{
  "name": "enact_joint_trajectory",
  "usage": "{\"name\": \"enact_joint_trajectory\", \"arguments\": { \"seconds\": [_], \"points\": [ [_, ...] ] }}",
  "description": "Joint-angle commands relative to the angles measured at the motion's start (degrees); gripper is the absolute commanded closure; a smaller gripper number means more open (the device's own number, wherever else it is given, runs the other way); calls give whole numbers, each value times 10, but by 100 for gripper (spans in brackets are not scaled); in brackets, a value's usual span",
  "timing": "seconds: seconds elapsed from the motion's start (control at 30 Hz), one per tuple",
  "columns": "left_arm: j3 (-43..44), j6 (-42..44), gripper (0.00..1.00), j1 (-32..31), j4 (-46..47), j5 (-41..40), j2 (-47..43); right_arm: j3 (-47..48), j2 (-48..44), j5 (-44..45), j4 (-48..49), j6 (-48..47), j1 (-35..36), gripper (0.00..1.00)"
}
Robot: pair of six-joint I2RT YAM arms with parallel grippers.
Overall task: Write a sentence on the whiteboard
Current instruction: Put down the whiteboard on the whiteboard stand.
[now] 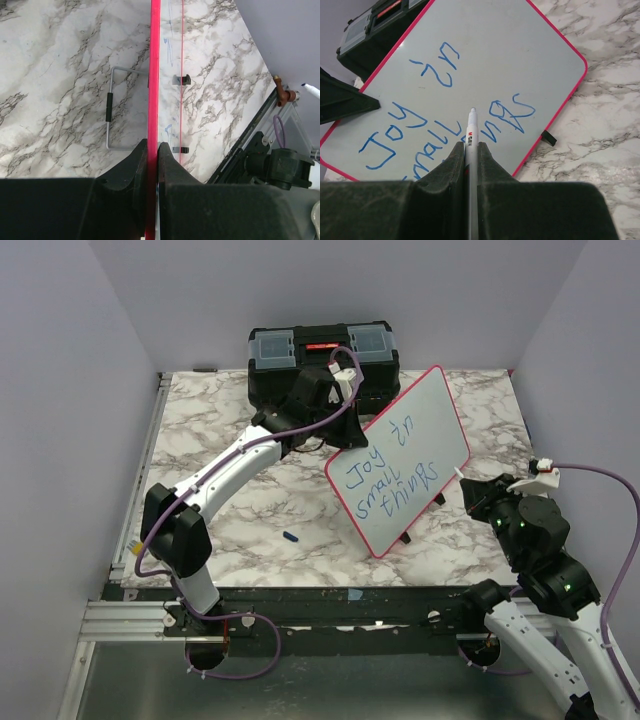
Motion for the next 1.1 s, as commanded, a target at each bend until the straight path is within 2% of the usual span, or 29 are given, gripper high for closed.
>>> {"name": "enact_joint_trajectory", "arguments": {
  "seconds": [0.0, 0.2, 0.63, 0.93, 1.07],
  "points": [
    [-48, 51, 93, -32, -126, -17, 50, -7, 3, 8, 6, -7, 2, 99],
    [-41, 80, 80, -25, -134, -38, 51, -6, 10, 8, 4, -7, 2, 99],
    [-45, 81, 73, -22, -110, -59, 38, -7, 20, -1, 4, -8, 2, 99],
    [-55, 61, 58, -21, -92, -74, 14, -8, 23, -13, 7, -11, 2, 99],
    [-39, 58, 55, -21, -98, -74, 9, -8, 21, -14, 8, -13, 2, 99]
  ]
}}
